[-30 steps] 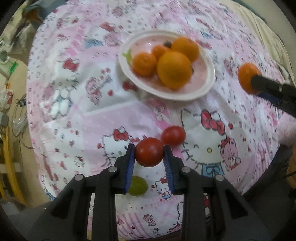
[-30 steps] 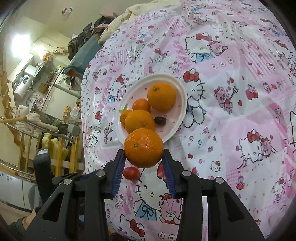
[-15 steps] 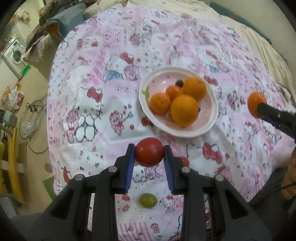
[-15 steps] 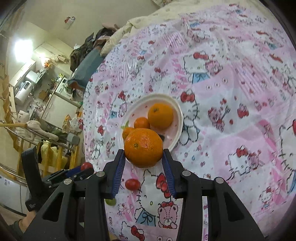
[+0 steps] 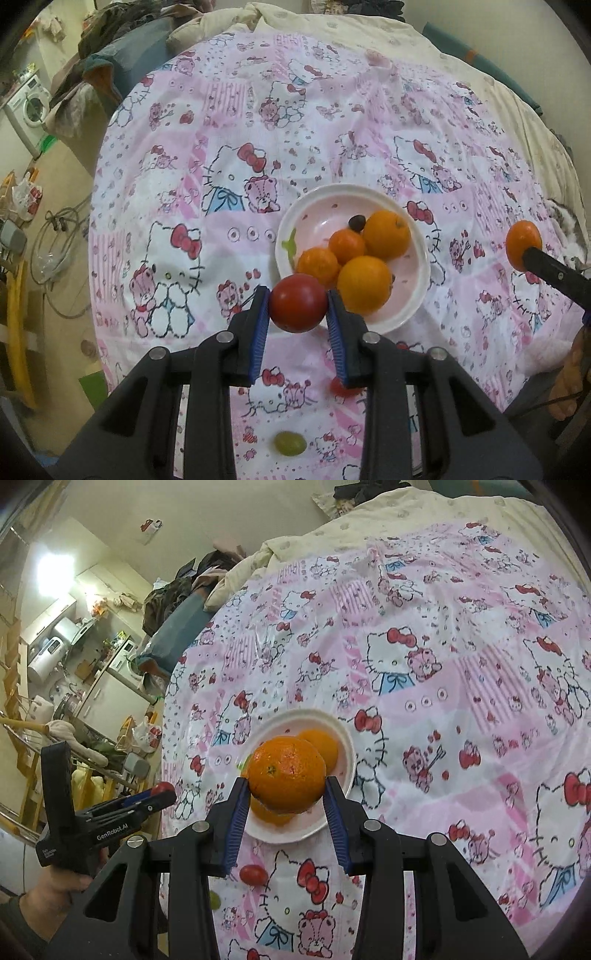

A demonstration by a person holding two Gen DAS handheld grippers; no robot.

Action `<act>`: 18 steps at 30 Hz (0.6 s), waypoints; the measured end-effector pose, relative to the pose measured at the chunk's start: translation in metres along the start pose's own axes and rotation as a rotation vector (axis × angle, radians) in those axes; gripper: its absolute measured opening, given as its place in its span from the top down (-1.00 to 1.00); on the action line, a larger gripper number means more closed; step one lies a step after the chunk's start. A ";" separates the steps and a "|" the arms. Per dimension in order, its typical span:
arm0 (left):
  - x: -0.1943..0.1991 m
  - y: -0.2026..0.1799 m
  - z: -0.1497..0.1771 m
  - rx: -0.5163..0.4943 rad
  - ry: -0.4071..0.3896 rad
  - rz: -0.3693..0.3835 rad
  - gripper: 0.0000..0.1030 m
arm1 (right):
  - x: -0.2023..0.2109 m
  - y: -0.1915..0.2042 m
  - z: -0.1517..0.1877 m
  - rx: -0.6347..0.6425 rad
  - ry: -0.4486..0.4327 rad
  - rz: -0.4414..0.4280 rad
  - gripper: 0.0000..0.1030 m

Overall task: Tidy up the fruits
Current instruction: 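Carry the tangerine and tomato over the white plate with both tools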

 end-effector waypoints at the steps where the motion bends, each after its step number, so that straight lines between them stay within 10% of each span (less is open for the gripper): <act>1: -0.001 -0.001 -0.003 -0.007 0.001 0.000 0.48 | -0.001 0.000 -0.003 -0.001 -0.002 -0.001 0.17; 18: -0.037 -0.007 -0.053 -0.018 -0.040 0.083 0.48 | -0.050 0.002 -0.048 0.003 0.030 -0.058 0.17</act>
Point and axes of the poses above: each gripper's, at about its wrist camera, not at the fingertips, and x roughly against the way its jaws point, y to its left, z to its underside, the point moved 10 cm from there along -x, roughly the way its jaws point, and after that the axes turned 8 degrees about z, right-handed, at the moved point
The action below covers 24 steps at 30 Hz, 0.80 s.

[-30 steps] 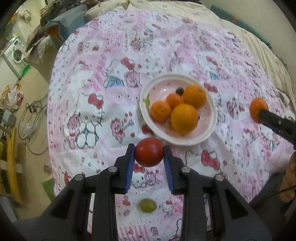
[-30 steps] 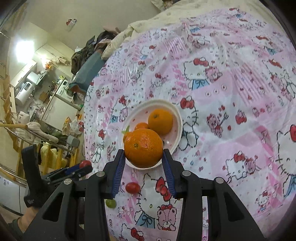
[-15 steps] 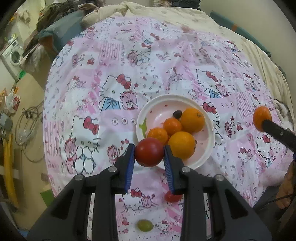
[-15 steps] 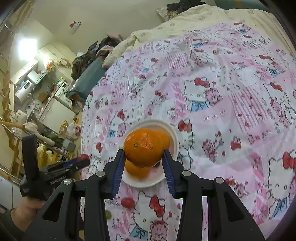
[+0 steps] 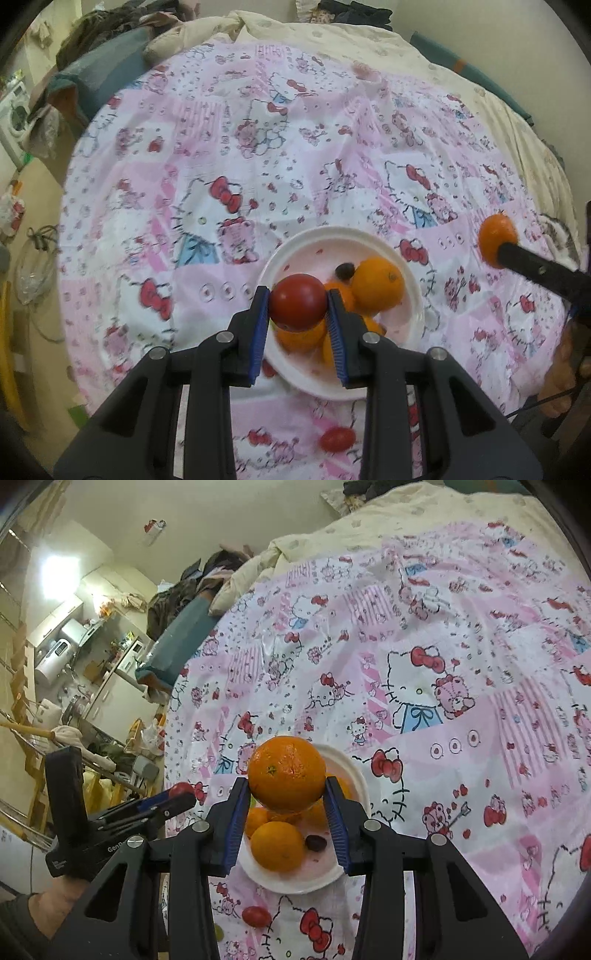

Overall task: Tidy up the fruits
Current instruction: 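Carry the tangerine and tomato over the white plate with both tools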

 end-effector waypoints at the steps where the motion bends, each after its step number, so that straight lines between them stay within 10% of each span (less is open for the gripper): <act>1: -0.005 0.000 -0.002 0.002 0.001 0.013 0.48 | -0.005 -0.001 -0.001 -0.004 0.010 -0.003 0.17; 24: -0.095 0.013 0.009 -0.045 0.151 0.046 0.47 | -0.133 0.010 0.009 0.139 0.228 0.096 0.16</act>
Point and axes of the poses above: each gripper's, at about its wrist camera, not at the fingertips, and x roughly against the way its jaws point, y to its left, z to its underside, the point moved 10 cm from there along -x, roughly the way its jaws point, and after that the axes turned 8 degrees about z, right-handed, at the moved point
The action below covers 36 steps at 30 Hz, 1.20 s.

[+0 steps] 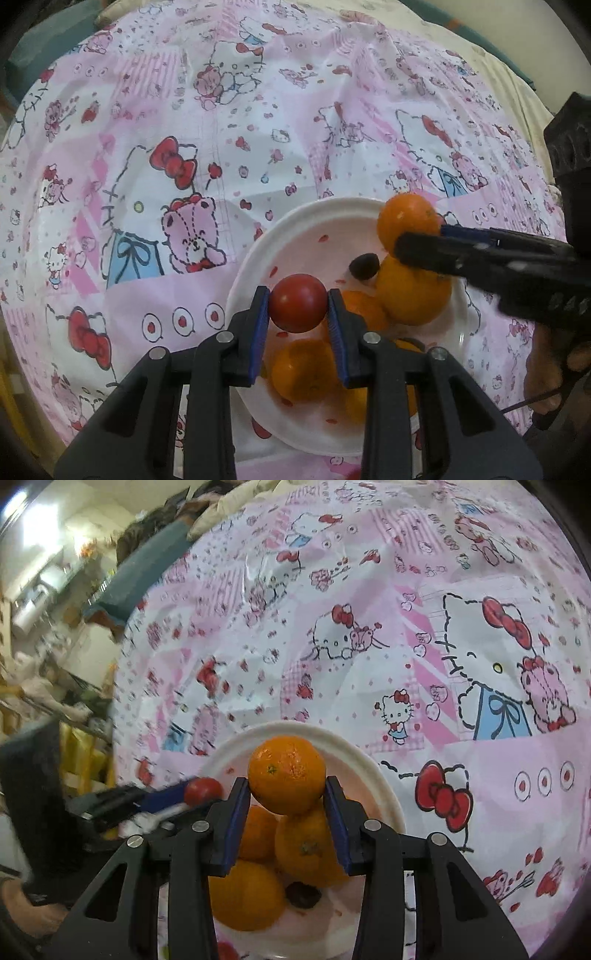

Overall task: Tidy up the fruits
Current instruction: 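Carry the tangerine and tomato over the white plate with both tools, then lower the tangerine onto the plate and open the right tool while the left releases the tomato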

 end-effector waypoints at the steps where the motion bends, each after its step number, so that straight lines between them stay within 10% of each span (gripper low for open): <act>1: -0.001 0.000 0.000 0.003 0.004 0.004 0.47 | 0.000 0.000 0.000 0.008 -0.002 0.005 0.16; 15: -0.006 0.002 0.002 0.023 0.040 0.008 0.45 | 0.004 0.004 0.000 -0.045 0.012 -0.086 0.12; 20: 0.003 0.003 -0.002 0.012 -0.007 -0.008 -0.34 | 0.008 0.006 -0.003 -0.086 0.003 -0.138 -0.18; 36: 0.021 0.009 -0.002 -0.011 -0.045 -0.053 -0.44 | 0.036 -0.007 -0.013 -0.114 -0.067 -0.114 -0.36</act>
Point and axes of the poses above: each gripper's, at about its wrist camera, not at the fingertips, and x roughly against the way its jaws point, y to its left, z to its underside, the point moved 10 cm from there along -x, roughly the way its jaws point, and after that the axes turned 8 degrees about z, right-handed, at the moved point
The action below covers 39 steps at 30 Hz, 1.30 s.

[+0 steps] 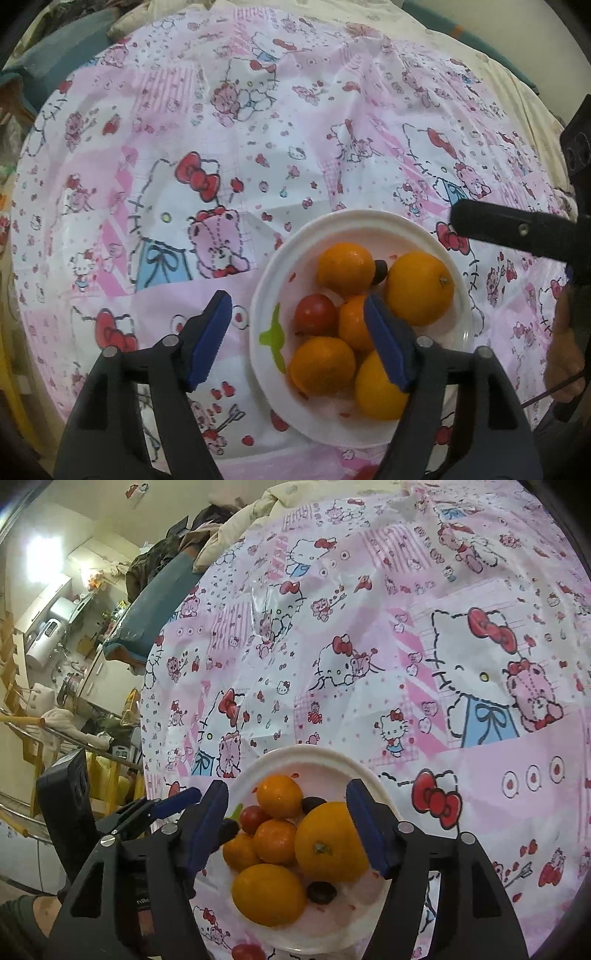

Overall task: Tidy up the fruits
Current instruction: 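Lower the tangerine onto the plate and open the right tool while the left releases the tomato, then withdraw both open tools from the plate toward the loose tomato and lime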

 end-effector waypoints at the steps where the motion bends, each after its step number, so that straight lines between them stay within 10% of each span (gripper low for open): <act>1: 0.003 0.002 0.000 0.004 -0.009 -0.006 -0.49 | 0.003 -0.001 0.000 -0.002 -0.005 0.001 -0.36; 39: 0.100 -0.015 0.069 0.096 -0.154 -0.029 -0.66 | 0.087 0.018 0.093 0.022 -0.077 0.061 -0.40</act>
Point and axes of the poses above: each gripper's, at about its wrist camera, not at the fingertips, and x roughly against the way its jaws point, y to its left, z to its underside, the point moved 10 cm from there along -x, roughly the way its jaws point, and after that the axes turned 8 degrees about z, right-handed, at the moved point
